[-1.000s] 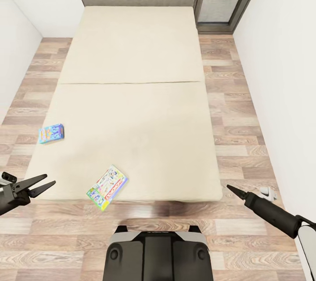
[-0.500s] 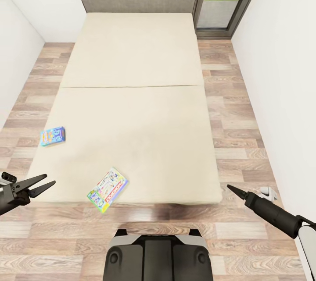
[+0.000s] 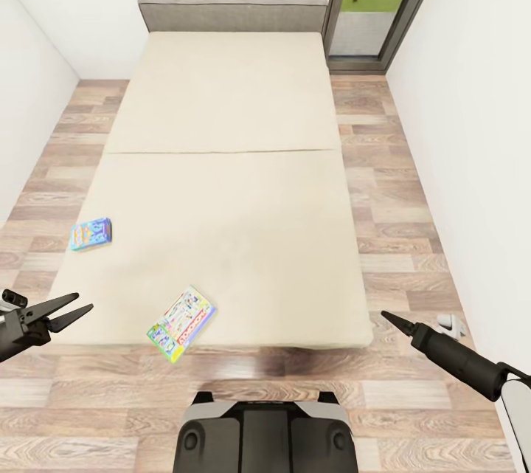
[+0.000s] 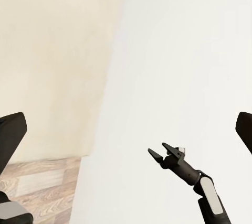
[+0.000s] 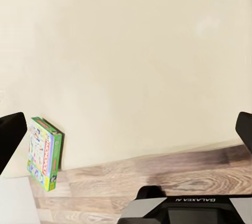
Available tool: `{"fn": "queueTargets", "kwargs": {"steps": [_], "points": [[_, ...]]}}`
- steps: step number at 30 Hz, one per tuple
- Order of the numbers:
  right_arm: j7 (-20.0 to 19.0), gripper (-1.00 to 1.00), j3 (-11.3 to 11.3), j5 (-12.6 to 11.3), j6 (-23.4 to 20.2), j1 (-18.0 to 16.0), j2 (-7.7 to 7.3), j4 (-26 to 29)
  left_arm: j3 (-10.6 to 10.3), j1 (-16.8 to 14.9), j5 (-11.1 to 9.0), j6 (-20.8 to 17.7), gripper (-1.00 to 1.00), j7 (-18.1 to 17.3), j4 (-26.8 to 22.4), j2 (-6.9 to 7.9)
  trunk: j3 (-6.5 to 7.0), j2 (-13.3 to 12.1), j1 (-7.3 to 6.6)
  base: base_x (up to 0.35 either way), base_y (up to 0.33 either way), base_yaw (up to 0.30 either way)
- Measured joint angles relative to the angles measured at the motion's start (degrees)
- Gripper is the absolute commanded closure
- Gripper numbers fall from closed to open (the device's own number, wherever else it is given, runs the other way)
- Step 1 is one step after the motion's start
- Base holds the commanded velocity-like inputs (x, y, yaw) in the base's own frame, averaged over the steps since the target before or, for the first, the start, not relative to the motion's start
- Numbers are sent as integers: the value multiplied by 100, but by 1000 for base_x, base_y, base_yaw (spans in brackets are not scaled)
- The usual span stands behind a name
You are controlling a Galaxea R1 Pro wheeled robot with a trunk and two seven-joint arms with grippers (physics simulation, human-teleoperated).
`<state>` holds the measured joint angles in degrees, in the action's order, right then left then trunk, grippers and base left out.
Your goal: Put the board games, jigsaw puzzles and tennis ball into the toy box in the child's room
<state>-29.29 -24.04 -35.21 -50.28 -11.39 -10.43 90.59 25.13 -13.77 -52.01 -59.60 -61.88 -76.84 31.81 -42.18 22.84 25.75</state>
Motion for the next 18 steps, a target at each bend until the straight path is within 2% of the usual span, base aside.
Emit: {"fn": "queueTargets", "kwargs": {"steps": [18], "points": [[8, -100, 7, 6, 8, 0, 8, -17, 2, 0, 8, -1, -100, 4, -8, 0, 170, 0, 0, 0, 0, 0]]}}
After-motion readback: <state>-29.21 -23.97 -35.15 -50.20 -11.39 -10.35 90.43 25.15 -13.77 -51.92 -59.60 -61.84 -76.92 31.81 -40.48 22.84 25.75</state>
